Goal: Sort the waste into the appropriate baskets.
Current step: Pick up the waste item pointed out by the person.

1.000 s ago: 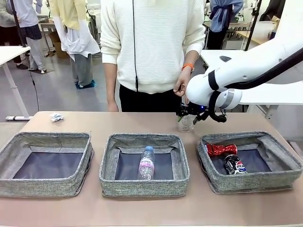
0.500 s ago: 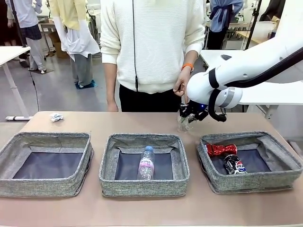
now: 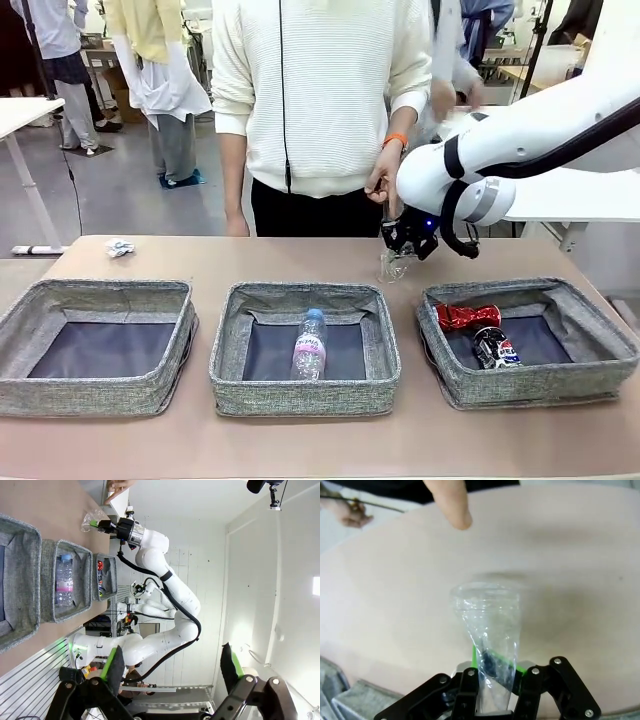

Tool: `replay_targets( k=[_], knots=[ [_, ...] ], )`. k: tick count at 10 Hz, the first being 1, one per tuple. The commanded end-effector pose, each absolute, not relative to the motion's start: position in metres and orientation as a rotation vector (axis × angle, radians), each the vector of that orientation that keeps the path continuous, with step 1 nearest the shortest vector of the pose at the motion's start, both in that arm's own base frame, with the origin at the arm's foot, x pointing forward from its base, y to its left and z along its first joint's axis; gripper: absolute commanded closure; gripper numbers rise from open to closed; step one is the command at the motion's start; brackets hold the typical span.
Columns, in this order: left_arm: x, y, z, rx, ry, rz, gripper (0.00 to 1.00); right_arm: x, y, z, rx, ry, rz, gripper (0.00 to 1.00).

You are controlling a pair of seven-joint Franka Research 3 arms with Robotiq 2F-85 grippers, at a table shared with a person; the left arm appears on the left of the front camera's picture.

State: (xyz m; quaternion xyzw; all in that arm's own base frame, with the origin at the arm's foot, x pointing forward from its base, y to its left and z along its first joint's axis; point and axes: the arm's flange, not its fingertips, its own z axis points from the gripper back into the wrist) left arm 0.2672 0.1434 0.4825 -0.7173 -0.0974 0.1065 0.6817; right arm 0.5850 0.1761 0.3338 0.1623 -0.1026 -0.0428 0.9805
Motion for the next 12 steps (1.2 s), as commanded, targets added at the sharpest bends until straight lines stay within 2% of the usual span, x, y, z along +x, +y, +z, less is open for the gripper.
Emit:
replay_targets(
  k=[1, 3, 5, 6, 7, 8, 9, 10, 11, 12],
  knots=[
    [0.266, 0.141, 0.486, -1.63, -0.234, 0.23, 0.0, 0.568, 0.152, 0.361, 0.352, -0.098, -0.165, 1.0],
    [0.266, 0.141, 0.486, -1.63, -0.234, 0.23, 0.0, 0.534, 0.125, 0.41, 0.384, -0.048, -0.217, 1.0],
    [0.266, 0.141, 0.486, -1.63, -0.234, 0.23, 0.0, 0.48, 0.112, 0.479, 0.445, -0.1, -0.283, 1.0],
    [0.266, 0.141, 0.486, -1.63, -0.234, 0.23, 0.0, 0.445, 0.12, 0.515, 0.442, -0.159, -0.285, 1.0],
    [0.266, 0.141, 0.486, -1.63, -0.234, 0.23, 0.0, 0.402, 0.142, 0.55, 0.431, -0.321, -0.226, 1.0],
    [0.266, 0.141, 0.486, -1.63, -0.234, 0.23, 0.0, 0.379, 0.165, 0.566, 0.413, -0.423, -0.184, 1.0],
    [0.266, 0.141, 0.486, -1.63, -0.234, 0.23, 0.0, 0.445, 0.119, 0.534, 0.445, -0.189, -0.242, 1.0],
    [0.266, 0.141, 0.486, -1.63, -0.234, 0.23, 0.0, 0.445, 0.119, 0.534, 0.445, -0.189, -0.242, 1.0],
    [0.266, 0.141, 0.486, -1.63, -0.234, 0.23, 0.0, 0.384, 0.147, 0.58, 0.448, -0.318, -0.2, 0.98],
    [0.266, 0.141, 0.486, -1.63, -0.234, 0.23, 0.0, 0.394, 0.157, 0.568, 0.56, -0.252, -0.193, 0.98]
  ],
)
